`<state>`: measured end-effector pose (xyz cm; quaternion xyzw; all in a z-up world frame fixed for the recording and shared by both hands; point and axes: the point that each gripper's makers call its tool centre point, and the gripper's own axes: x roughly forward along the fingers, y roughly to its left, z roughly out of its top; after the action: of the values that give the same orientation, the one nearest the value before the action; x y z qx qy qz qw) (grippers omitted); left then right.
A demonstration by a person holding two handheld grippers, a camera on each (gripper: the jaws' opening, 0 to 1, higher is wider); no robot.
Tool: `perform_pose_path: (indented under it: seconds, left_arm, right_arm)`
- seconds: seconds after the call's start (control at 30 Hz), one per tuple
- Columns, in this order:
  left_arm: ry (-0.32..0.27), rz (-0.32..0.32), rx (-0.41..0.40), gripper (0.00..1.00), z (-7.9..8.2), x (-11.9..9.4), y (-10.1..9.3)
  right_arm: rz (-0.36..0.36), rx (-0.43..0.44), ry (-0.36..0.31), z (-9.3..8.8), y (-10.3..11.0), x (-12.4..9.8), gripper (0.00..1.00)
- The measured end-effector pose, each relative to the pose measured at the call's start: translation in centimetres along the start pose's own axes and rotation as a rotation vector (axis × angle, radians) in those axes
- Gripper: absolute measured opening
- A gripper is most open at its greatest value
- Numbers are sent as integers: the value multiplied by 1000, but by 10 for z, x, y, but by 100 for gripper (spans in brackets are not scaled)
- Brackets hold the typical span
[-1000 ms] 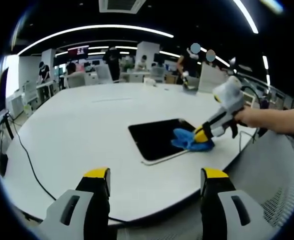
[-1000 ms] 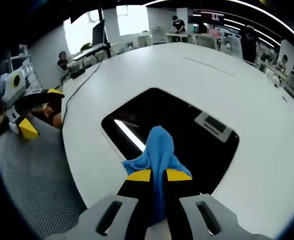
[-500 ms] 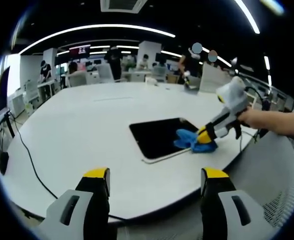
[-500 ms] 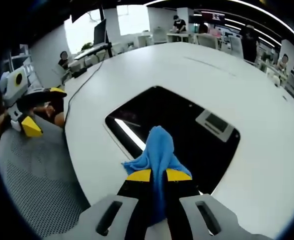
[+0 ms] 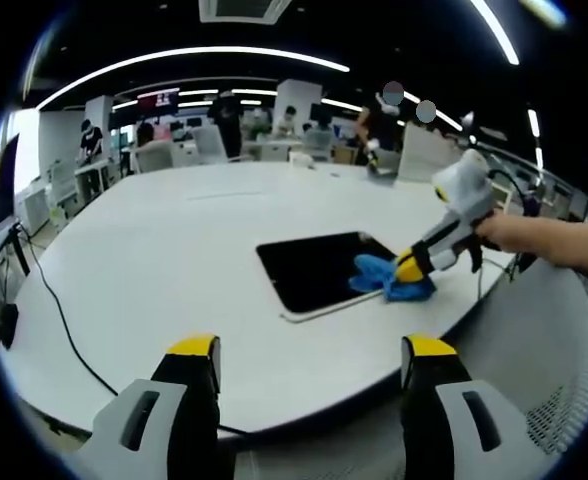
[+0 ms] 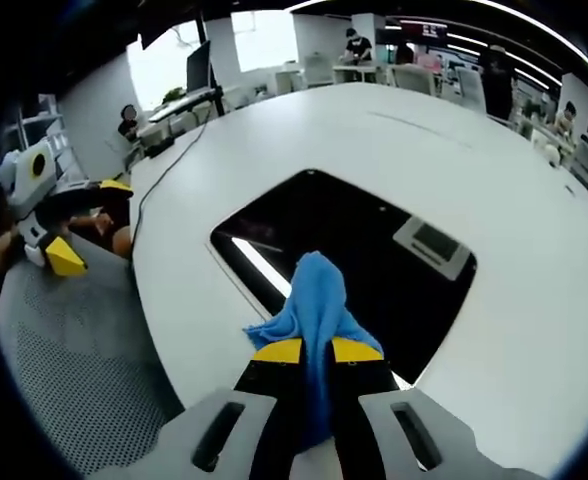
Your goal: Wipe the mirror surface with the cleaning cloth until all visible marks leave the cleaned area.
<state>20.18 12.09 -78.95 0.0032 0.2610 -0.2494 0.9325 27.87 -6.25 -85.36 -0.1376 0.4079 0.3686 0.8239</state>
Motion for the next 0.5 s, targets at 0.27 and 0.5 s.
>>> perform_pose_path:
  seconds: [0.27, 0.5]
  left_arm:
    - [6, 1, 4, 73, -1, 0, 0]
    - [9, 3, 9, 74, -1, 0, 0]
  right_arm:
    - [-16, 71, 1, -6, -10, -6, 4]
    - [-45, 166, -7, -12, -25, -12, 3]
